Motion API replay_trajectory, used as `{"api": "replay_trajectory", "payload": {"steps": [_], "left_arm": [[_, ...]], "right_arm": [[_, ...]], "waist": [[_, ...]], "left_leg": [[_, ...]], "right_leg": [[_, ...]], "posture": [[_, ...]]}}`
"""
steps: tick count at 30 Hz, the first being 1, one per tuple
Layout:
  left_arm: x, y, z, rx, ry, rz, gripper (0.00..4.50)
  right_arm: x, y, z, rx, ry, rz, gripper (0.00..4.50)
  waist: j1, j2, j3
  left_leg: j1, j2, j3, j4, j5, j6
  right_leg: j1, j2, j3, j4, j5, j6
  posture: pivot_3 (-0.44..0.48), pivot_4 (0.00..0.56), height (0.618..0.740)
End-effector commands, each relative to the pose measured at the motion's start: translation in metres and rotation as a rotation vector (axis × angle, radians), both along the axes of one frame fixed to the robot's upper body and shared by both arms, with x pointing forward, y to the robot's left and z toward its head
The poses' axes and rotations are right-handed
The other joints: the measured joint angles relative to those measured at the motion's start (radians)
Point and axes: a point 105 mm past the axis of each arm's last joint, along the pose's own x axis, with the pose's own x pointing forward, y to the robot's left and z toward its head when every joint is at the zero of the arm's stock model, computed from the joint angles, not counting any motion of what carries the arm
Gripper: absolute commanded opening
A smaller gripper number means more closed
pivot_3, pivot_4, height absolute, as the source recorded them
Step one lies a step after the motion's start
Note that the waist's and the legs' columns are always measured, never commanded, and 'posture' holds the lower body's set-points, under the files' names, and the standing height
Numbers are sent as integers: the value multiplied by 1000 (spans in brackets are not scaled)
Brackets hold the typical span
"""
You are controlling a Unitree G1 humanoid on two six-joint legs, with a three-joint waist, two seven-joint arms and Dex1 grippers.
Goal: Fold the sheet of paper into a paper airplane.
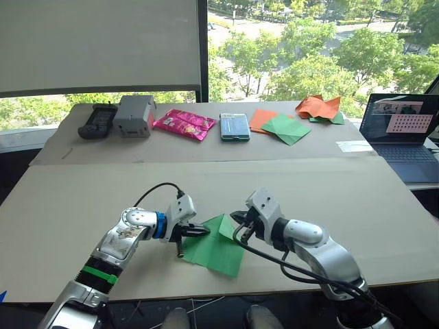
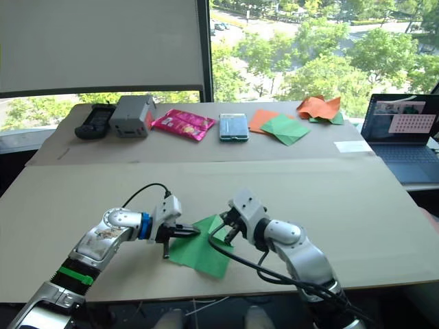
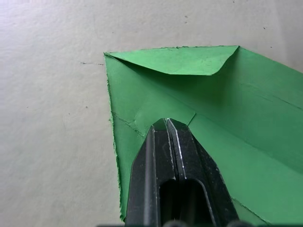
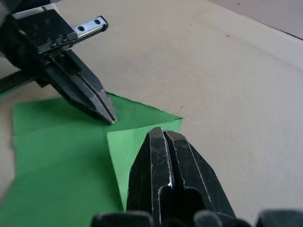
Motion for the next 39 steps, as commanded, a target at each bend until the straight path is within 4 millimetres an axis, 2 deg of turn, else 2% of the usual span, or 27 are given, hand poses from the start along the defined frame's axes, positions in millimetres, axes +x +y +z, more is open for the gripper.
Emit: {"api": "replay_trajectory", "payload": {"steps": [1,4,8,15,20,24,30,35,39], "left_arm": [[-1,3,-20,61,45,17,36],[1,-1,-21,57,45,6,36],[2,-4,-20,53,43,-4,36],[5,-8,-17,49,32,-10,36],[6,-10,-15,47,26,-16,36],[8,-9,-12,43,15,-5,36],[9,-7,-13,47,16,-3,36],[10,-7,-11,46,15,2,36],[11,-7,-12,48,15,3,36]], "right_arm": [[-52,6,10,62,92,178,0],[-84,10,4,71,192,304,0],[-93,13,-8,53,261,339,0],[-83,26,-21,76,290,320,0],[-79,26,-35,37,323,319,0],[-66,20,-44,-30,307,251,0],[-56,8,-46,-59,274,134,0],[-44,-1,-44,-33,247,4,0],[-45,-11,-37,2,243,-14,0]], "waist": [[7,1,0],[8,0,1],[9,-4,4],[15,-5,6],[15,-4,5],[15,-4,5],[15,-4,5],[15,-3,5],[15,-3,4]], "left_leg": [[-1,0,0,0,0,-1],[-1,0,0,0,-1,-2],[-1,0,0,3,-2,-3],[-1,-1,0,3,-2,-3],[-2,-1,0,3,-2,-3],[-2,-1,0,3,-2,-3],[-2,-1,0,3,-2,-3],[-2,-1,0,3,-2,-3],[-2,-1,0,3,-2,-3]], "right_leg": [[0,0,0,-2,0,0],[1,-1,0,-7,0,0],[0,-2,-1,-10,0,0],[0,-3,-1,-12,0,0],[0,-3,-1,-11,0,0],[0,-3,-1,-11,0,0],[0,-3,-1,-11,0,0],[0,-3,-1,-11,0,0],[0,-3,-1,-11,0,0]], "posture": [[0,150,721],[0,150,721],[0,150,721],[0,150,721],[0,150,721],[0,150,721],[0,150,721],[0,150,721],[0,150,721]]}}
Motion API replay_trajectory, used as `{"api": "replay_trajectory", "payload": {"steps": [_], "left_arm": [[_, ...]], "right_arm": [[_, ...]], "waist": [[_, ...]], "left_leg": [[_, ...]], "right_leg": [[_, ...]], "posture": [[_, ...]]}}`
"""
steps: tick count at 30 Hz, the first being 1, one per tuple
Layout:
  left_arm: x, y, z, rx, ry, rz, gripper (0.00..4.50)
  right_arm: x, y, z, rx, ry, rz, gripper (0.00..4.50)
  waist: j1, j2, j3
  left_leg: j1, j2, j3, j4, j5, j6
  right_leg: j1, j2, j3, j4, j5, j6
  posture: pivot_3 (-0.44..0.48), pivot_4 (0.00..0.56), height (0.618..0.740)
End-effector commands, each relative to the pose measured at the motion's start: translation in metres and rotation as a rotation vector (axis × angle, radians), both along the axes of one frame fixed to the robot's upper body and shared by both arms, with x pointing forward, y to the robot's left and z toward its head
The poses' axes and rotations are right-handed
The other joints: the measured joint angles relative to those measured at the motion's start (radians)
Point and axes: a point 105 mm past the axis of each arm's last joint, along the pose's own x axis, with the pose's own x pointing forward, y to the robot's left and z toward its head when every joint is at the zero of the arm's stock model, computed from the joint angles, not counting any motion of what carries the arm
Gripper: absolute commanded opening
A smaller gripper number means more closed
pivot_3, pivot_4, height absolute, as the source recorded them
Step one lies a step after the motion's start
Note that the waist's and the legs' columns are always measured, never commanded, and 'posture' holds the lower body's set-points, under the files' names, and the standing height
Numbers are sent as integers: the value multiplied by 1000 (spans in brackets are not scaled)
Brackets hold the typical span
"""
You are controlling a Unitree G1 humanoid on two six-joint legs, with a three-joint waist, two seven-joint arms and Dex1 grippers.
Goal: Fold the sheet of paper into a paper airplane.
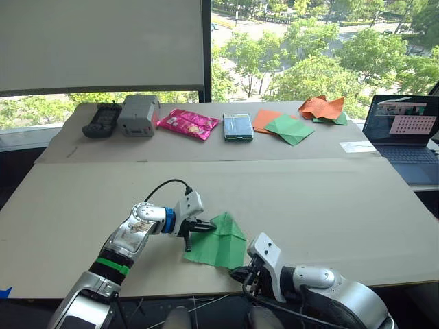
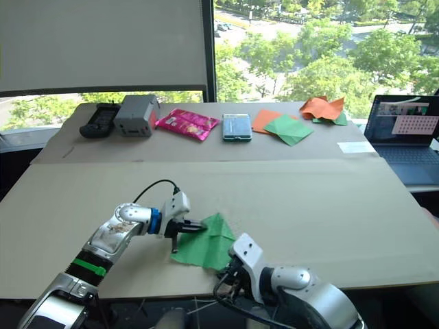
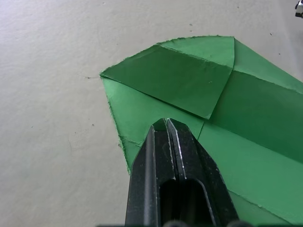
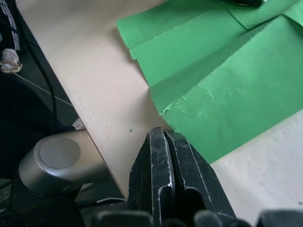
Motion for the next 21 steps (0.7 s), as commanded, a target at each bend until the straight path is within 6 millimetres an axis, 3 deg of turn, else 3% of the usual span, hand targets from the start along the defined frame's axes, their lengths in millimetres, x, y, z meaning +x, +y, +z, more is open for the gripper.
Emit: {"api": "replay_trajectory", "payload": {"steps": [1,5,15,21], "left_arm": [[1,6,-12,52,32,25,36],[2,4,-11,48,30,21,36],[1,1,-13,43,29,20,36],[0,1,-14,44,29,24,36]], "right_arm": [[10,-20,14,9,-51,-76,0],[18,-43,11,-65,-70,-124,0],[49,-69,11,-132,-153,-221,0],[44,-75,3,-161,-123,-203,0]], "waist": [[0,0,0],[-1,-1,1],[0,-2,1],[1,-1,1]], "left_leg": [[0,0,0,0,0,0],[0,0,0,0,0,0],[0,0,0,1,0,0],[0,0,0,1,0,0]], "right_leg": [[0,0,0,0,0,0],[0,0,0,0,0,0],[0,0,0,1,0,0],[1,0,0,1,0,0]], "posture": [[0,150,721],[0,150,721],[0,150,721],[0,150,721]]}}
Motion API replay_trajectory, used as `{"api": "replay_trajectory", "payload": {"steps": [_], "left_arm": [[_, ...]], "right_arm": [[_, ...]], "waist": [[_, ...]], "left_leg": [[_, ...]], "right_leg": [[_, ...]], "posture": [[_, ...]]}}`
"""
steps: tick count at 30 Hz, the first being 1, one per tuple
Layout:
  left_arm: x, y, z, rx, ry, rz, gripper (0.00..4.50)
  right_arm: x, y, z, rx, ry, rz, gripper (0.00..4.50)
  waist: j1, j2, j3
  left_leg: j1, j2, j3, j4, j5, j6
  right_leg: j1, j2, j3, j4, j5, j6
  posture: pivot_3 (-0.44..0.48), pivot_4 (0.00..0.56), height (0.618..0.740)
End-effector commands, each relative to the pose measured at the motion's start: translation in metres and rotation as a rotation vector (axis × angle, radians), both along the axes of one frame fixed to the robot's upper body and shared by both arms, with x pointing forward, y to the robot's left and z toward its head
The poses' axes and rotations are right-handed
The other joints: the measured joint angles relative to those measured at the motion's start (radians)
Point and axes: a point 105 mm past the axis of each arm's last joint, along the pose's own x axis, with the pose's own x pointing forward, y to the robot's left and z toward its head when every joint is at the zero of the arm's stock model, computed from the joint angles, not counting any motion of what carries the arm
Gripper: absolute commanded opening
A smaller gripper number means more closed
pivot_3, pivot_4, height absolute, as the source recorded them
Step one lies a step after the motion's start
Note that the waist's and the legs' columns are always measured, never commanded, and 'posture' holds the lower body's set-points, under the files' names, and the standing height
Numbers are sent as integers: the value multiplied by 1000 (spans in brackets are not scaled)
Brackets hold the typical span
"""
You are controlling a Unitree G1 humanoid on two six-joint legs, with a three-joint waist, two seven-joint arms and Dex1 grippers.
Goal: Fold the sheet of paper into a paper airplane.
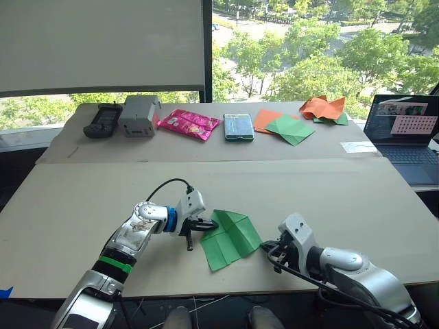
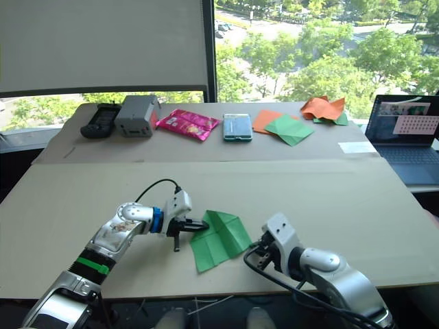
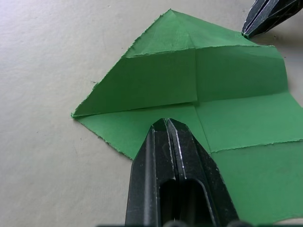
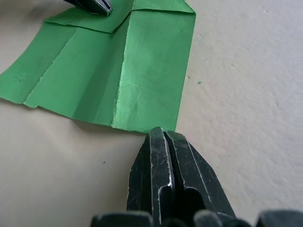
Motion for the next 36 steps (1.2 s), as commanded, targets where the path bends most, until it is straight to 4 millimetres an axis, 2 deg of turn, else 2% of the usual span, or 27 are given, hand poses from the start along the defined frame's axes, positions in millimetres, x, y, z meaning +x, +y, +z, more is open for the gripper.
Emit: {"api": "replay_trajectory", "payload": {"steps": [1,9,16,23,27,32,34,36], "left_arm": [[-3,5,-14,52,29,18,36],[-2,6,-14,58,24,20,36],[-4,9,-17,83,14,9,36],[-6,11,-20,105,-1,2,36],[-6,12,-20,107,-2,3,36],[-7,13,-20,110,-2,0,36],[-7,13,-20,111,-1,1,36],[-7,14,-20,112,-2,2,36]], "right_arm": [[-3,-13,-3,-24,20,-28,0],[-26,-6,-8,37,108,11,0],[-22,10,-13,84,96,-24,0],[-32,29,-24,186,148,-80,0],[-29,34,-26,228,146,-121,0],[-12,32,-20,290,66,-197,0],[-7,34,-14,337,38,-203,0],[-2,42,1,446,5,-179,0]], "waist": [[0,0,0],[0,0,0],[-3,-1,-1],[-8,-2,-6],[-10,-1,-8],[-16,-1,-8],[-18,0,-8],[-19,1,-9]], "left_leg": [[0,0,0,0,0,0],[0,0,0,0,0,0],[1,0,0,0,0,0],[3,0,0,-1,0,0],[3,1,0,-1,0,0],[3,1,-1,-1,0,0],[3,1,0,-2,0,0],[3,1,0,-2,0,0]], "right_leg": [[0,0,0,0,0,0],[1,0,0,1,0,0],[1,1,0,1,0,0],[1,1,0,1,0,0],[1,1,0,1,0,0],[1,1,0,1,0,0],[1,1,0,1,0,0],[1,1,0,1,0,0]], "posture": [[0,150,721],[0,150,721],[0,150,721],[0,150,721],[0,150,721],[0,150,721],[0,150,721],[0,150,721]]}}
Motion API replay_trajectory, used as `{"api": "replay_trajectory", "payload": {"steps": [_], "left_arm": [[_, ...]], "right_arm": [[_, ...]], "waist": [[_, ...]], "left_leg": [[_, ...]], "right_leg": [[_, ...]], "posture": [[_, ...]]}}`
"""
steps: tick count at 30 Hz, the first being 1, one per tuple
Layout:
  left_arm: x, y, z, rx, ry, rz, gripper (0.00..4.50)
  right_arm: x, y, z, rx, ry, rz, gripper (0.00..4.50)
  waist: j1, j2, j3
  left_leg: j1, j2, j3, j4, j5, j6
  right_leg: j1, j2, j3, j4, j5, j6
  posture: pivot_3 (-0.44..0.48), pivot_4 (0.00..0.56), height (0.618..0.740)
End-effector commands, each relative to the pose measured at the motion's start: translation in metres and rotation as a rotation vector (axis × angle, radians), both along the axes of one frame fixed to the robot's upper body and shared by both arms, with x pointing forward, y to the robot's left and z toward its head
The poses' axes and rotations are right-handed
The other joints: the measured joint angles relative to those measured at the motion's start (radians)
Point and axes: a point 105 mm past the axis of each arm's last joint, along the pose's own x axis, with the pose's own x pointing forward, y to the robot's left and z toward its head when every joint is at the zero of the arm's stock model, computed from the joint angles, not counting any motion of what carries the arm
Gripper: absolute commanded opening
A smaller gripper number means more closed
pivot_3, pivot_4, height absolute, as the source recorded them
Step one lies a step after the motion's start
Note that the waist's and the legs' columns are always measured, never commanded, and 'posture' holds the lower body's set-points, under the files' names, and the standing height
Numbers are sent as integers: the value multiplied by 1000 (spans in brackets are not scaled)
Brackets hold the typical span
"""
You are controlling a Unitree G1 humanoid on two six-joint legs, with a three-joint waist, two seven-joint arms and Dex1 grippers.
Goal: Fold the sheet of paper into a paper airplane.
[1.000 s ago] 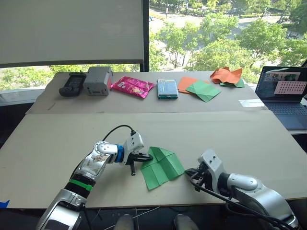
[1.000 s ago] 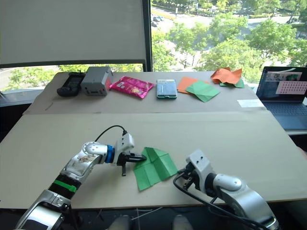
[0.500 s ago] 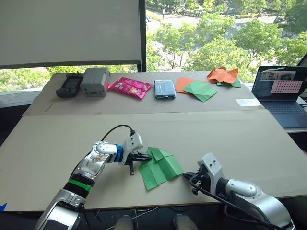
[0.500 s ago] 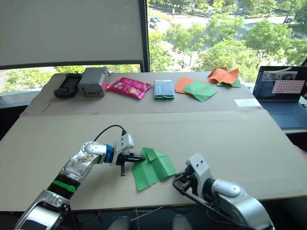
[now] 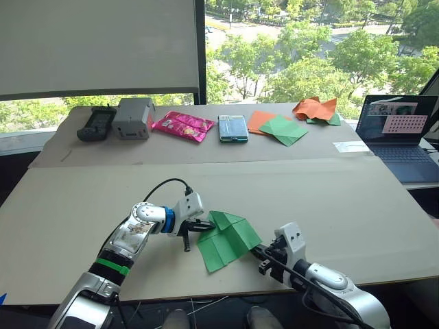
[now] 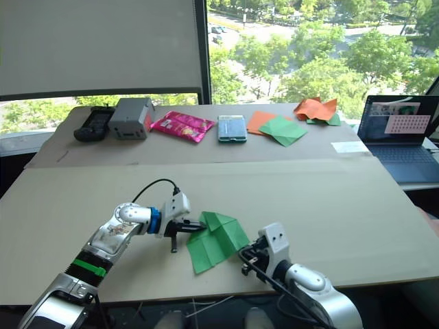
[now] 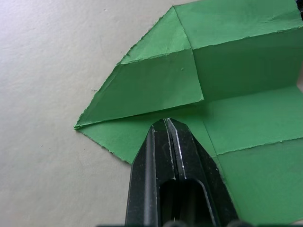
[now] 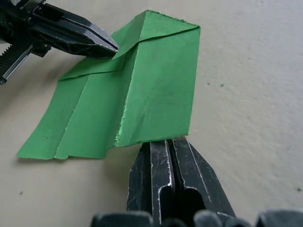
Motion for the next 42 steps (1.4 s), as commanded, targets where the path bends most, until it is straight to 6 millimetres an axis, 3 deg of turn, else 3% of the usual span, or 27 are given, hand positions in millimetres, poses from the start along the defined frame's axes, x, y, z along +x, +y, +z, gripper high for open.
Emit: {"api": "replay_trajectory", "payload": {"steps": [1,7,17,25,36,40,42], "left_arm": [[-5,8,-18,66,50,17,36],[-4,9,-17,69,47,21,36],[-14,-5,-9,43,56,-40,36],[-12,14,-7,42,67,58,36],[-14,48,24,6,29,205,36],[-11,39,53,-122,30,222,36],[-13,32,57,-163,54,205,36]], "right_arm": [[8,9,19,135,-64,11,0],[10,24,34,196,-104,117,0],[18,48,31,157,-111,259,0],[22,62,24,99,-118,307,0],[31,68,7,-21,-96,316,0],[31,67,1,-51,-79,320,0],[32,66,-1,-59,-73,321,0]], "waist": [[-1,2,0],[-3,5,-1],[-3,5,-1],[-9,5,-1],[-13,5,0],[-9,4,2],[-6,4,2]], "left_leg": [[0,0,0,0,0,0],[-1,0,0,0,0,0],[-2,0,0,0,0,0],[-3,0,0,0,0,1],[-2,0,0,-1,0,2],[-2,0,0,-1,0,1],[-2,0,0,-1,0,1]], "right_leg": [[0,0,0,0,0,0],[0,0,0,0,0,0],[0,1,1,1,0,0],[-1,1,1,2,0,0],[-2,2,1,4,0,0],[-2,2,1,4,0,0],[-1,2,1,3,0,0]], "posture": [[0,150,721],[0,150,721],[0,150,721],[0,150,721],[0,150,721],[0,150,721],[0,150,721]]}}
